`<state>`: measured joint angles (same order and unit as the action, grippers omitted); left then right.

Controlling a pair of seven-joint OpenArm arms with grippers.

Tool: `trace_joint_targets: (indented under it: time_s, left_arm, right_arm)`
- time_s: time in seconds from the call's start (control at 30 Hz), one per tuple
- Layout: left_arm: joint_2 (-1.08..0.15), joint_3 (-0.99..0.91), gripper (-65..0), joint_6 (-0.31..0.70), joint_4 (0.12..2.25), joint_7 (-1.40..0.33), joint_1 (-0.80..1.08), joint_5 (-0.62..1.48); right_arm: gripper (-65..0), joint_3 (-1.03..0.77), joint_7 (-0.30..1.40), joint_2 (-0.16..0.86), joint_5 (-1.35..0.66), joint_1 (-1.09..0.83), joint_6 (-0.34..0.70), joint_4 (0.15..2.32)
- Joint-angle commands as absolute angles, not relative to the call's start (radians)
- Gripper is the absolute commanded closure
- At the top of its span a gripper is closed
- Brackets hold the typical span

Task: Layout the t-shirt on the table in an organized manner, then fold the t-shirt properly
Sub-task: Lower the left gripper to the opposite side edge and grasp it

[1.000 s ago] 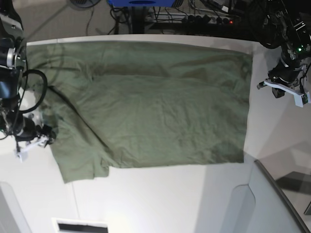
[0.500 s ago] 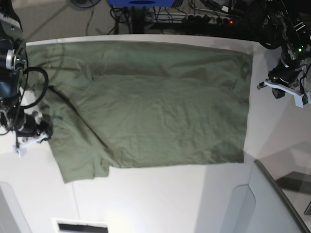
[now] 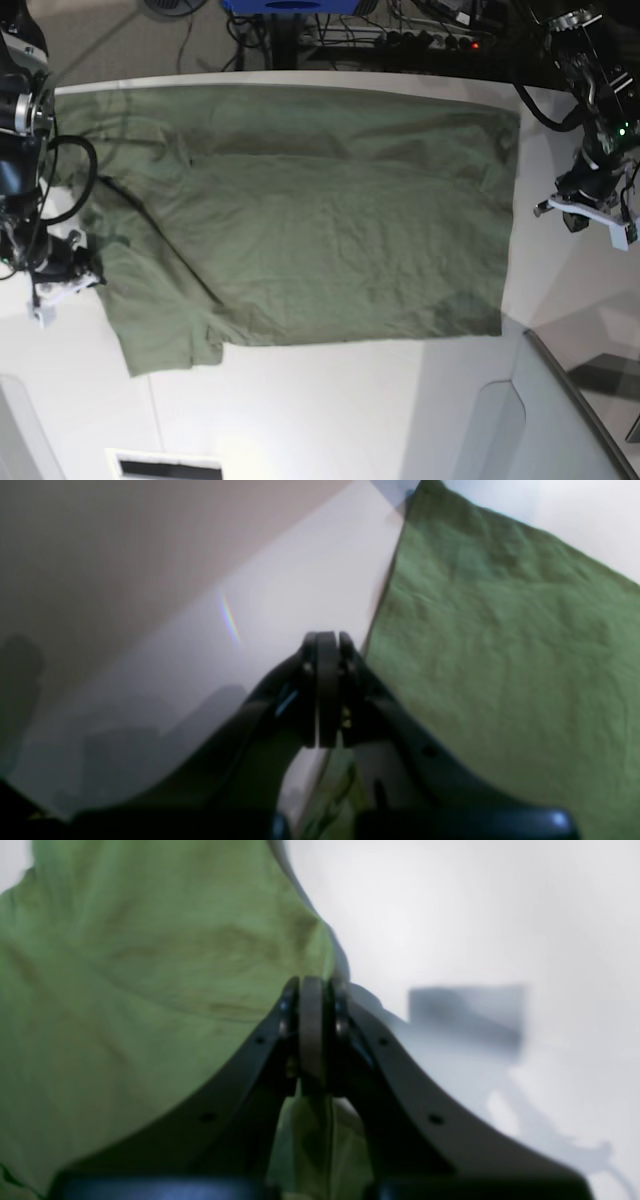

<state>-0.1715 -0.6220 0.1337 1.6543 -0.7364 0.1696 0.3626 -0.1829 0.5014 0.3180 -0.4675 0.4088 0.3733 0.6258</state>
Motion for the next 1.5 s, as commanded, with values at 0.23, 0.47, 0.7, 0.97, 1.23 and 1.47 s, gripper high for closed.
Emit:
trace_joint_targets:
  time_s: [0.23, 0.47, 0.7, 0.97, 1.23, 1.47]
  left_arm:
    - [-0.223, -0.622, -50.7, 0.134, 1.382, -0.714, -0.028, 0.369]
    - [-0.223, -0.621, -52.5, 0.137, 1.141, -0.710, -0.140, 0.367]
    - [-0.229, -0.490, -42.9, 0.137, 1.056, -0.708, -0.179, 0.375]
    - [-0.231, -0.449, -25.0, 0.137, 0.920, -0.702, -0.222, 0.369]
    - [-0.231, -0.444, 0.0, 0.137, 0.917, -0.664, -0.214, 0.367]
    - [-0.228, -0.443, 0.0, 0.137, 1.056, -0.667, -0.160, 0.366]
  right_arm:
    - [0.0, -0.188, 0.595, 0.334, -0.484, 0.380, 0.378, 0.901]
    - [0.0, -0.188, 0.602, 0.334, -0.487, 0.380, 0.381, 0.915]
    - [0.0, -0.189, 0.602, 0.334, -0.487, 0.378, 0.381, 0.915]
    - [0.0, -0.196, 0.602, 0.337, -0.487, 0.378, 0.383, 0.915]
    - [0.0, -0.196, 0.602, 0.337, -0.487, 0.378, 0.383, 0.915]
    - [0.0, -0.191, 0.601, 0.337, -0.487, 0.378, 0.383, 0.914]
